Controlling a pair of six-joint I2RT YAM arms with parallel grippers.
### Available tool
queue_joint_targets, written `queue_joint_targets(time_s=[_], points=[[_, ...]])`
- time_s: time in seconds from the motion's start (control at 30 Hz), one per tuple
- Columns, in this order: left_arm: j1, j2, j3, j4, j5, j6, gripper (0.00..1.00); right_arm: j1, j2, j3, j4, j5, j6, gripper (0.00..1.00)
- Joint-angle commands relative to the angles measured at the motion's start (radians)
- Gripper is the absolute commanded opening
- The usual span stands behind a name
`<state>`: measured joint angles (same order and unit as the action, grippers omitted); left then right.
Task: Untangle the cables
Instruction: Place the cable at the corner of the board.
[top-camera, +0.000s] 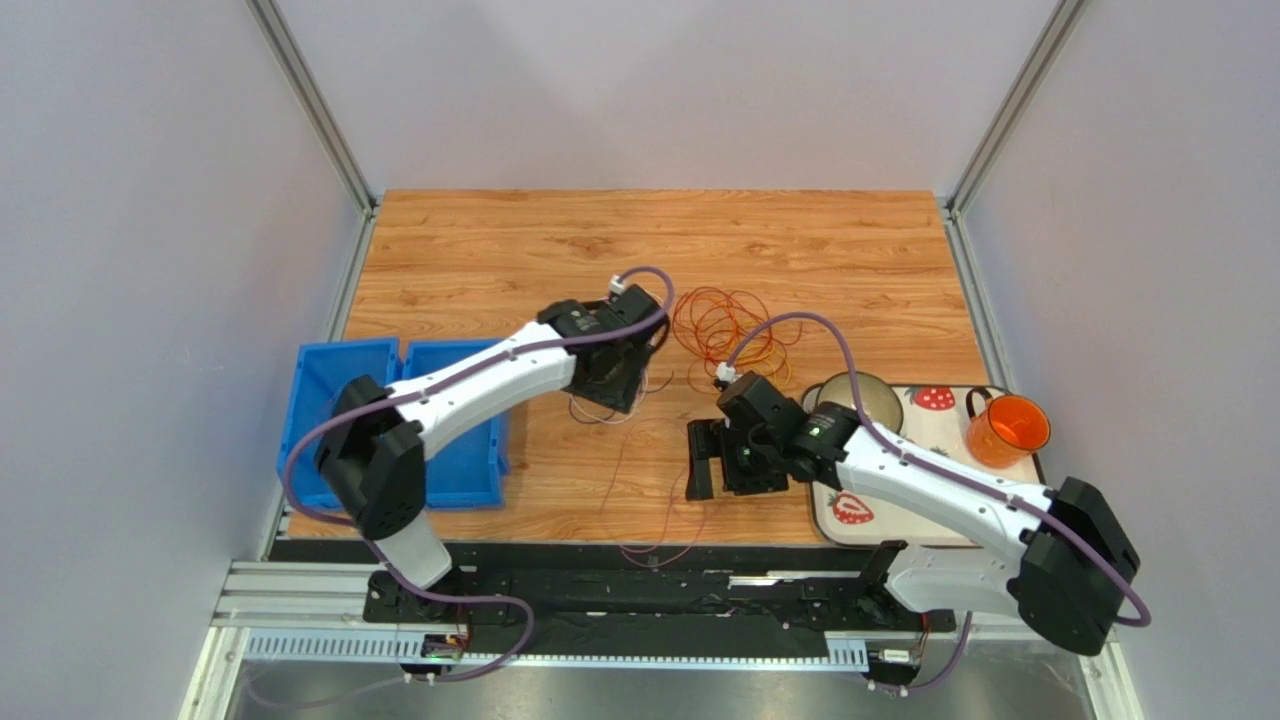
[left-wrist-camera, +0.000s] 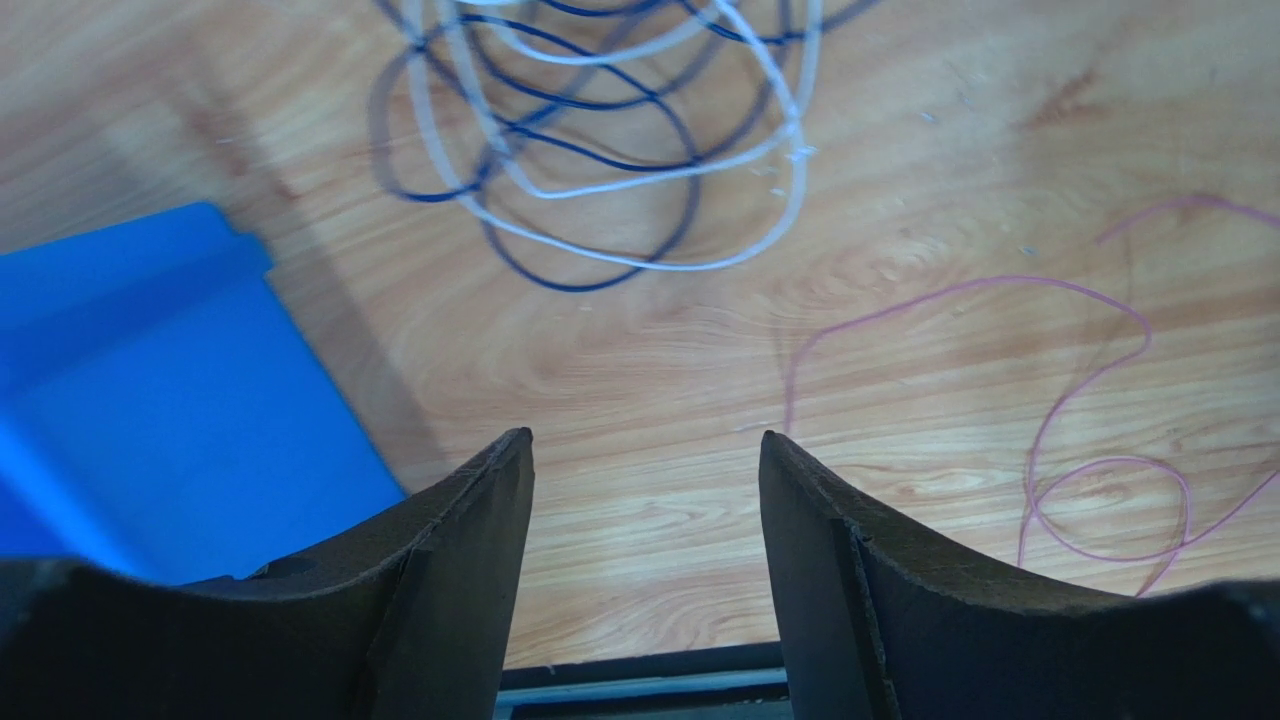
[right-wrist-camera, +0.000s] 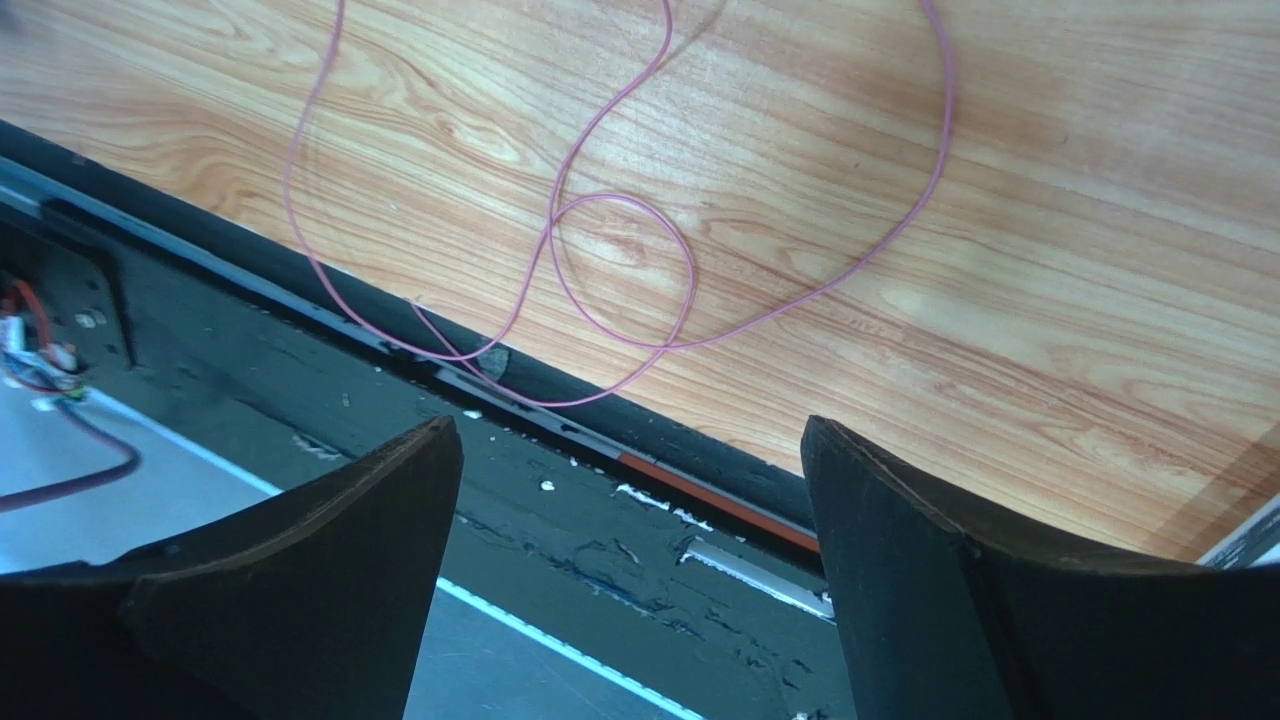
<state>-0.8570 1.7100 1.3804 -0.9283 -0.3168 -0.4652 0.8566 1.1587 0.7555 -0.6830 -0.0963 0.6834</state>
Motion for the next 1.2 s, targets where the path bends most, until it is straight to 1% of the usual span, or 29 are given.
queue_joint_targets(time_s=[0.0,0.1,0.17,0.37,0.5,0.57,0.6,0.7,0.8,0.87,1.03,1.17], points=[[0.079,-0.180,-0.035,-0.003,0.016,0.022,0.66,0.064,0.070,0.068,0.043,0.072,-0.036,0.88],[0.124,-0.268,-0.072,-0.003,0.036,0.023,0.66,0.110,0.126,0.106,0.039,0.096,-0.080,0.87],[0.141,-0.308,-0.093,-0.007,0.045,0.026,0.66,0.136,0.156,0.137,0.030,0.158,-0.110,0.87],[0.173,-0.441,-0.126,-0.038,0.038,0.025,0.66,0.170,0.281,0.177,0.028,0.248,-0.133,0.88],[0.182,-0.523,-0.133,-0.056,0.025,0.022,0.66,0.174,0.360,0.206,0.062,0.273,-0.067,0.87],[0.187,-0.546,-0.138,-0.067,0.021,0.028,0.66,0.183,0.409,0.228,0.065,0.276,-0.044,0.84],[0.188,-0.567,-0.141,-0.070,0.019,0.031,0.66,0.190,0.426,0.238,0.059,0.279,-0.032,0.84],[0.190,-0.601,-0.153,-0.081,0.010,0.036,0.66,0.213,0.466,0.284,0.045,0.285,0.025,0.79],[0.193,-0.631,-0.173,-0.081,0.013,0.042,0.66,0.252,0.495,0.332,0.016,0.315,0.074,0.77],[0.191,-0.645,-0.184,-0.081,0.013,0.043,0.66,0.278,0.518,0.370,-0.010,0.332,0.122,0.73],[0.194,-0.701,-0.207,-0.081,0.015,0.053,0.66,0.305,0.581,0.378,-0.049,0.336,0.231,0.66],[0.194,-0.751,-0.245,-0.069,0.025,0.059,0.66,0.312,0.585,0.351,-0.044,0.359,0.303,0.63]])
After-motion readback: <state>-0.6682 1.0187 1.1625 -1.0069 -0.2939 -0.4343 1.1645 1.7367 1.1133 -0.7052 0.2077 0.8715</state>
